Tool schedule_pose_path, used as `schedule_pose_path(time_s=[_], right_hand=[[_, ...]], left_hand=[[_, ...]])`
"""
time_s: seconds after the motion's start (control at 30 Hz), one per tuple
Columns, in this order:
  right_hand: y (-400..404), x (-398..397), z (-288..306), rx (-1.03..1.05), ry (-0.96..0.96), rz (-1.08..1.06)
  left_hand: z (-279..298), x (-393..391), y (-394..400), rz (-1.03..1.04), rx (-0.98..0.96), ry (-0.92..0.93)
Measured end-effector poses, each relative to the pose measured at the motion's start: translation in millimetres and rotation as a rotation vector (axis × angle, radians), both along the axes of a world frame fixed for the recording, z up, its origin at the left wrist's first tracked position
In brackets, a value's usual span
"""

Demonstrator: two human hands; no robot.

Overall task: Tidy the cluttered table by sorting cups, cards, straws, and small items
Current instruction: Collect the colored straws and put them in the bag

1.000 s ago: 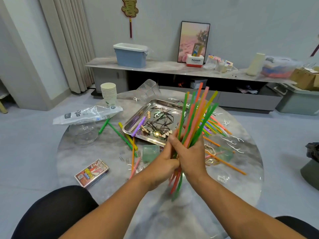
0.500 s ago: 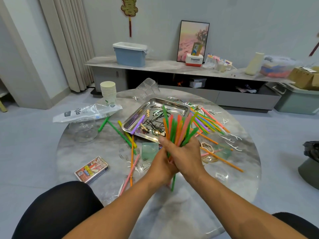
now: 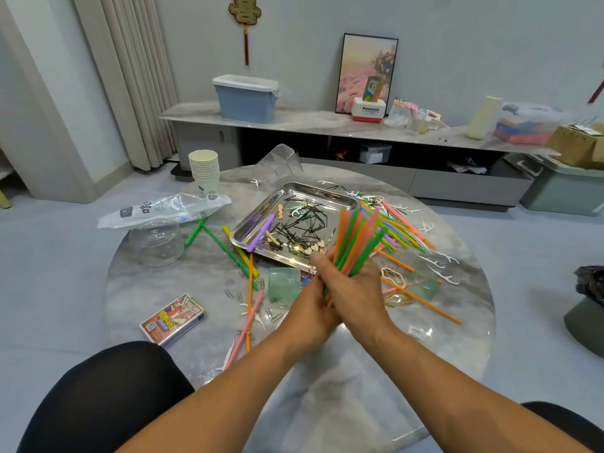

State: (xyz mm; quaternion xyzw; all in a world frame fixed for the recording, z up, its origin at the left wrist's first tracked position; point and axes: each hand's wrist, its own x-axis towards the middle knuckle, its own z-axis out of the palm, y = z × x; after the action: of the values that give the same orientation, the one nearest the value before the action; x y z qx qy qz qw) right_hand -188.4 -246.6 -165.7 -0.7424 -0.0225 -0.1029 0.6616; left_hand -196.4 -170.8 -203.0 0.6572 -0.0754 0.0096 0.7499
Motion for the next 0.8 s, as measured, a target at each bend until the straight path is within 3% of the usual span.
schedule_pose_path(time_s=[0.07, 0.13, 0.3, 0.37, 0.8], right_hand=[[-6.2, 5.9, 2.1, 0.039, -0.036, -0.079], [-12.6, 10.4, -0.5, 0.072, -0.044, -0.078], [-14.8, 11.2, -26.3, 0.022, 0.069, 0.005], [-16.1, 14.9, -26.1, 0.015, 0.074, 0.018], [-9.8, 21.2, -13.7, 0.073, 0.048, -0.004]], left_hand=[[0.2, 1.6, 10.3, -0.175, 0.285, -0.046], [14.4, 2.9, 28.4, -0.218, 0.482, 0.003], [38.7, 19.9, 95.6, 0.026, 1.302, 0.327], [39.1, 21.3, 112.4, 0.087, 1.463, 0.388], [-15.2, 35.1, 112.4, 0.228, 1.267, 0.504]])
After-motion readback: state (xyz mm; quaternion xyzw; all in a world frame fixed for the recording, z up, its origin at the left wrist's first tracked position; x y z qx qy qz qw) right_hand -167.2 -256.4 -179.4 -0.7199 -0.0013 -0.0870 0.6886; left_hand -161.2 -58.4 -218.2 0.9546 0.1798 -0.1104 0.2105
